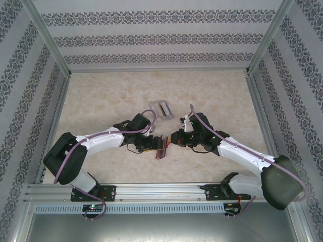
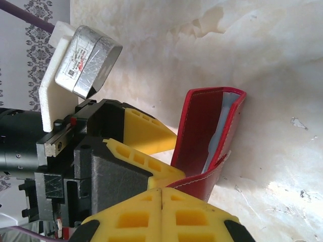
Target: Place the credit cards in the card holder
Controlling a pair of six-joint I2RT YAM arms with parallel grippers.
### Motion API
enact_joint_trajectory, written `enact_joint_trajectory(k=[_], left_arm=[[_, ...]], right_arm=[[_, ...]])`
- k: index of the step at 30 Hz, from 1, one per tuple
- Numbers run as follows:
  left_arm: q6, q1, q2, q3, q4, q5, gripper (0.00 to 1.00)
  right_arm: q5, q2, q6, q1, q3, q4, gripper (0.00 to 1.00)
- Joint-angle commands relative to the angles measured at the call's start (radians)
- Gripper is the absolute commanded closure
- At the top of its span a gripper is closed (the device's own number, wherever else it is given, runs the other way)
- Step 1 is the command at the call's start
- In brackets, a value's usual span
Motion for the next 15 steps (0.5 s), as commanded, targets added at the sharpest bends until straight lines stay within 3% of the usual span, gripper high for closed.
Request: enact_joint_trajectory(k=[1, 7, 9, 12, 15], left_arm=[[0.054, 0.012, -0.012, 0.024, -0.096, -0.064, 0.39], [0.074, 0.022, -0.025, 0.027, -0.150, -0.134, 0.68], [0.064, 0.023, -0.036, 0.018, -0.141, -0.137, 0.79], [0.040, 0.024, -0.039, -0.006, -0.106, -0.135, 1.00], [0.010, 0.025, -0.035, -0.027, -0.068, -0.115, 1.00]], right_arm=[[-0.001, -0.001, 0.005, 0.006, 0.008, 0.000, 1.00], [0.071, 0.036, -0.077, -0.007, 0.027, -0.106, 1.00], [0.126, 0.056, -0.110, -0.014, 0.037, -0.164, 0.75], [0.148, 0.107, -0.147, -0.021, 0.035, -0.189, 0.62], [0.129, 0.160, -0.140, -0.014, 0.019, -0.155, 0.52]])
